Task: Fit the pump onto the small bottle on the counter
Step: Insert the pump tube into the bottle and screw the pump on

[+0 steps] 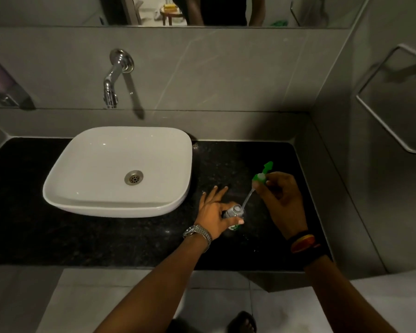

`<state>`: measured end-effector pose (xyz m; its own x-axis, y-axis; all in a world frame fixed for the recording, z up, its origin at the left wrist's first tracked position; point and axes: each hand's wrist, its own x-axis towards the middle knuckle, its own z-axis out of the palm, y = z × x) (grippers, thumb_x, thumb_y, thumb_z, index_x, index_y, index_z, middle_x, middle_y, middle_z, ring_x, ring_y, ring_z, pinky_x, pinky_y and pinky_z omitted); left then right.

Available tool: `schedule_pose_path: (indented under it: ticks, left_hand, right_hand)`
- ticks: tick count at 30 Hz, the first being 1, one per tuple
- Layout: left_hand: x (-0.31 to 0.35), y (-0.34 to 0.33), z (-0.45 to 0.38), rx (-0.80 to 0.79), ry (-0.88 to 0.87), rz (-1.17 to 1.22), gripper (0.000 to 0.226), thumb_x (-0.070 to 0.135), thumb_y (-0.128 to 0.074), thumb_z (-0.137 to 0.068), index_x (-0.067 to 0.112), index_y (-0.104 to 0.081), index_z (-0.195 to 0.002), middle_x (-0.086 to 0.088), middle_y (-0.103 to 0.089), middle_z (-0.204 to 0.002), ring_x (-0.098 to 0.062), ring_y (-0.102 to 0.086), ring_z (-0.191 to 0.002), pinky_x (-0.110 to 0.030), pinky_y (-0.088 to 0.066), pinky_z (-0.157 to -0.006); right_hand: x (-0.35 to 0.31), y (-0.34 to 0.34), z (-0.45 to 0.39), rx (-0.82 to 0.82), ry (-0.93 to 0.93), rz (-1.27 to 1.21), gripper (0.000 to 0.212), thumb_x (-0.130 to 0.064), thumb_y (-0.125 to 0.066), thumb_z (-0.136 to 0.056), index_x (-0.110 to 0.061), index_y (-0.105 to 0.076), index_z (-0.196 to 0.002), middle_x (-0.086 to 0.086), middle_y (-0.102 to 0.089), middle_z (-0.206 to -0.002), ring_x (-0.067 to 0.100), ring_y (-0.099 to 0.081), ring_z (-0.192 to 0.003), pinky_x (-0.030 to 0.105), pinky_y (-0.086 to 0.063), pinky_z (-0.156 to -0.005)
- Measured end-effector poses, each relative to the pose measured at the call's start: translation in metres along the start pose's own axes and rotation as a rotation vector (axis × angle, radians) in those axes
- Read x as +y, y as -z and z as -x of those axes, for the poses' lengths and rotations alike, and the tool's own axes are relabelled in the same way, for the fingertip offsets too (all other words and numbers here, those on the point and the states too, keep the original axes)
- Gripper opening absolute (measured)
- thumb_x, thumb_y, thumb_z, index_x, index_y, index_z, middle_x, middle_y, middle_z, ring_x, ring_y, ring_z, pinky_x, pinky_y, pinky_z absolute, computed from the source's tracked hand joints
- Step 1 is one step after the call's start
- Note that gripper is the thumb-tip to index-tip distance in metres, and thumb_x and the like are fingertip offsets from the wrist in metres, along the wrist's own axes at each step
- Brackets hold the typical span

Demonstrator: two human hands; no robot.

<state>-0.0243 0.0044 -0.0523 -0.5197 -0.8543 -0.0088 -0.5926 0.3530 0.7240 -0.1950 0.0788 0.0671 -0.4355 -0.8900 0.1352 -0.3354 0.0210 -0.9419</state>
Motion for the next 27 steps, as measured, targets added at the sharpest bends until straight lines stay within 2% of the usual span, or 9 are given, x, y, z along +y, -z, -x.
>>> schedule_pose_path:
  ticks: [4,7,10,14,15,17,20,23,27]
  left_hand:
    - [-0.002,-0.003,0.001,0.002,-0.003,-0.047,0.059,0.07,-0.067,-0.069,0.043,-0.066,-0.122,0.005,-0.022,-0.164,-0.02,-0.004,-0.153,-0.055,0.004,-0.122]
    - [-0.002,-0.005,0.002,0.022,0.001,-0.051,0.062,0.075,-0.062,-0.067,0.047,-0.065,-0.122,0.004,-0.022,-0.164,-0.02,-0.002,-0.153,-0.054,0.007,-0.121]
    - [0.0,-0.004,0.002,0.014,0.029,-0.058,0.063,0.075,-0.062,-0.066,0.046,-0.065,-0.122,0.004,-0.022,-0.164,-0.02,-0.001,-0.153,-0.054,0.009,-0.121]
    - [0.001,-0.003,0.002,0.01,0.039,-0.056,0.06,0.072,-0.065,-0.067,0.046,-0.066,-0.121,0.005,-0.024,-0.163,-0.021,-0.002,-0.153,-0.056,0.008,-0.12]
    - [0.001,-0.001,0.0,0.0,0.039,-0.059,0.059,0.071,-0.066,-0.067,0.046,-0.066,-0.121,0.005,-0.024,-0.163,-0.021,-0.002,-0.153,-0.056,0.008,-0.12]
    - [0.001,0.0,-0.001,-0.016,0.047,-0.068,0.059,0.071,-0.066,-0.067,0.048,-0.064,-0.122,0.006,-0.024,-0.163,-0.021,-0.002,-0.153,-0.056,0.008,-0.12]
    - [0.001,-0.001,-0.001,-0.023,0.052,-0.051,0.058,0.072,-0.066,-0.066,0.055,-0.061,-0.121,0.006,-0.025,-0.163,-0.02,-0.002,-0.153,-0.056,0.008,-0.12]
    - [0.001,-0.001,0.0,-0.039,0.061,-0.024,0.05,0.063,-0.071,-0.072,0.055,-0.061,-0.12,0.005,-0.027,-0.163,-0.021,-0.003,-0.153,-0.054,0.007,-0.121]
    - [-0.001,0.001,-0.001,-0.038,0.075,0.007,0.047,0.057,-0.07,-0.073,0.049,-0.065,-0.118,0.006,-0.029,-0.162,-0.022,-0.004,-0.153,-0.052,0.007,-0.12]
  right_hand:
    - [0.003,-0.013,0.008,-0.049,0.027,-0.013,0.035,-0.031,-0.077,-0.082,-0.061,-0.059,-0.087,-0.003,-0.054,-0.118,-0.004,-0.06,-0.095,0.014,-0.05,-0.077]
    - [0.012,-0.015,0.008,-0.074,0.051,0.057,0.022,-0.033,-0.076,-0.082,-0.037,-0.066,-0.102,-0.008,-0.05,-0.123,-0.011,-0.058,-0.095,0.004,-0.046,-0.073]
    - [0.011,-0.006,0.003,-0.056,0.056,0.049,0.026,-0.041,-0.073,-0.083,-0.028,-0.069,-0.105,-0.016,-0.049,-0.121,0.001,-0.062,-0.094,0.009,-0.048,-0.071]
    - [0.009,0.002,0.0,-0.077,0.096,0.052,0.02,-0.04,-0.074,-0.083,-0.051,-0.062,-0.094,-0.016,-0.049,-0.12,0.001,-0.059,-0.097,0.017,-0.048,-0.076]
    - [0.012,0.0,-0.001,-0.079,0.102,0.058,0.022,-0.037,-0.075,-0.083,-0.05,-0.062,-0.094,-0.015,-0.049,-0.12,0.001,-0.058,-0.099,0.019,-0.049,-0.078]
    - [0.026,-0.007,-0.001,-0.088,0.121,0.103,0.019,-0.032,-0.076,-0.082,-0.033,-0.067,-0.098,-0.011,-0.049,-0.12,0.004,-0.058,-0.103,0.025,-0.052,-0.085]
    - [0.055,-0.02,0.004,-0.113,0.152,0.174,0.029,-0.029,-0.079,-0.079,-0.015,-0.072,-0.104,-0.005,-0.052,-0.119,0.006,-0.056,-0.107,0.03,-0.053,-0.092]
    - [0.073,-0.029,0.011,-0.177,0.158,0.265,0.033,-0.034,-0.08,-0.076,-0.015,-0.074,-0.102,-0.006,-0.051,-0.116,0.004,-0.054,-0.109,0.029,-0.052,-0.096]
    - [0.084,-0.035,0.012,-0.198,0.155,0.341,0.033,-0.038,-0.08,-0.074,-0.017,-0.071,-0.097,-0.009,-0.05,-0.112,0.006,-0.056,-0.104,0.033,-0.055,-0.091]
